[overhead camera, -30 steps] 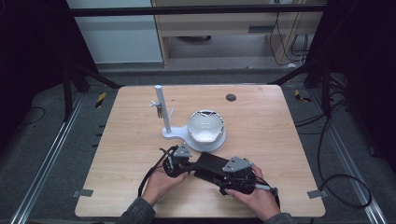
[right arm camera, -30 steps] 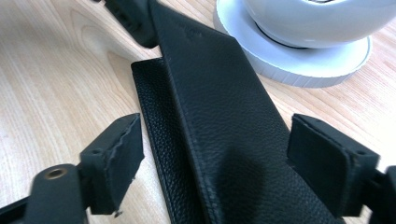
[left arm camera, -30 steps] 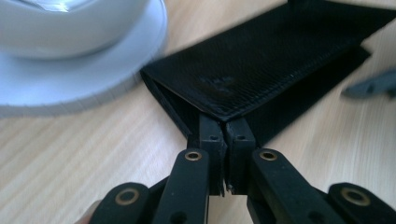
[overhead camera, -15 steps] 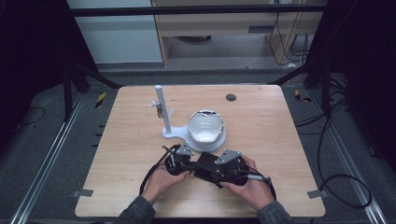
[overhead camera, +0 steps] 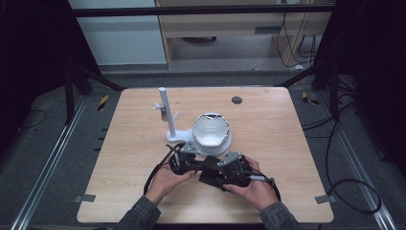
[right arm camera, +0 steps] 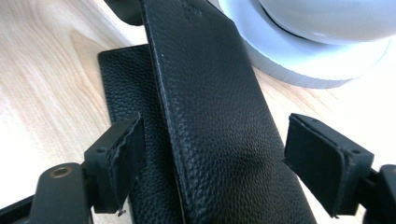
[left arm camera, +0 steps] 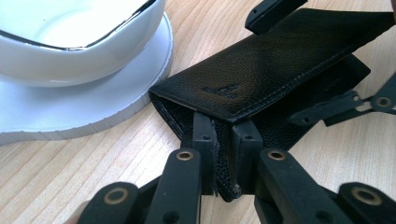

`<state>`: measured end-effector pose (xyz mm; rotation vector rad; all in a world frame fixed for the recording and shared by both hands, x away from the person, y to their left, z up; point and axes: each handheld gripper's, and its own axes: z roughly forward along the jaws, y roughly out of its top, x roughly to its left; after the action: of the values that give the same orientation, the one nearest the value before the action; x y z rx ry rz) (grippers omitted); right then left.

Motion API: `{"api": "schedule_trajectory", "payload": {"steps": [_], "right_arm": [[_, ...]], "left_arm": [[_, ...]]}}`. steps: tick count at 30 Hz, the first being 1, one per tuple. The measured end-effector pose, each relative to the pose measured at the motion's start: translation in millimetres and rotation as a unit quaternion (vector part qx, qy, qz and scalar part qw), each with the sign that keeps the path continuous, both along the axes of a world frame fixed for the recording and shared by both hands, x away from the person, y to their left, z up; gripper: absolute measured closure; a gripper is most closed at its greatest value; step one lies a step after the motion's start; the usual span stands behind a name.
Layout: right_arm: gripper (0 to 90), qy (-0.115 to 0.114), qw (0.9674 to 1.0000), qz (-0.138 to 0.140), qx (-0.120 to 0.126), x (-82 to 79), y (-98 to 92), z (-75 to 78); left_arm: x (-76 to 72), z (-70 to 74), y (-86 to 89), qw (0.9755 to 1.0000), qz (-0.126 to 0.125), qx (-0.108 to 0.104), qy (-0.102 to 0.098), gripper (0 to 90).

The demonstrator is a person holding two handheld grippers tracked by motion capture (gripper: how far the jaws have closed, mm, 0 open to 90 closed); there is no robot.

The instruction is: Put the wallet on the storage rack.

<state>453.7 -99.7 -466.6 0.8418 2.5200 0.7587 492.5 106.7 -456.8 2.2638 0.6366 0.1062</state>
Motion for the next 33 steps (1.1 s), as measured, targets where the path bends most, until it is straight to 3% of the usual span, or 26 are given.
{"api": "schedule_trajectory", "payload": {"steps": [6,11,15,17,21,25,28,33], "right_arm": [[26.5,-0.004,0.9997,0.001,-0.022,0.4,4.6,-0.7],[37.5,-0.016,0.9988,0.002,-0.047,1.2,9.6,-2.1],[56.8,-0.039,0.9971,-0.002,-0.066,-0.4,10.5,-2.1],[65.9,-0.054,0.9960,-0.002,-0.072,-1.0,9.0,-1.3],[77.5,-0.073,0.9941,0.018,-0.078,-5.6,5.6,2.1],[81.6,-0.086,0.9944,0.022,-0.057,-13.1,-8.7,12.3],[83.1,-0.099,0.9941,0.014,-0.042,-17.5,-22.5,17.6],[84.1,-0.131,0.9910,0.007,0.025,-24.8,-46.3,29.1]], "left_arm": [[2.6,2.0,-2.0,1.0000,0.001,0.000,0.000,82.6],[2.2,2.1,-4.0,1.0000,0.002,-0.003,0.002,81.7],[-3.3,6.8,-5.2,1.0000,0.007,0.006,0.002,76.2],[-6.7,9.2,-3.7,0.9999,0.008,0.013,-0.002,68.9],[-14.2,15.3,3.5,0.9997,0.021,0.003,-0.014,34.6],[-18.0,22.2,11.7,0.9994,0.000,-0.005,-0.034,15.5],[-17.5,24.8,12.9,0.9993,0.009,-0.008,-0.035,15.9],[-15.3,27.5,6.2,0.9997,0.005,0.002,-0.022,15.4]]}}
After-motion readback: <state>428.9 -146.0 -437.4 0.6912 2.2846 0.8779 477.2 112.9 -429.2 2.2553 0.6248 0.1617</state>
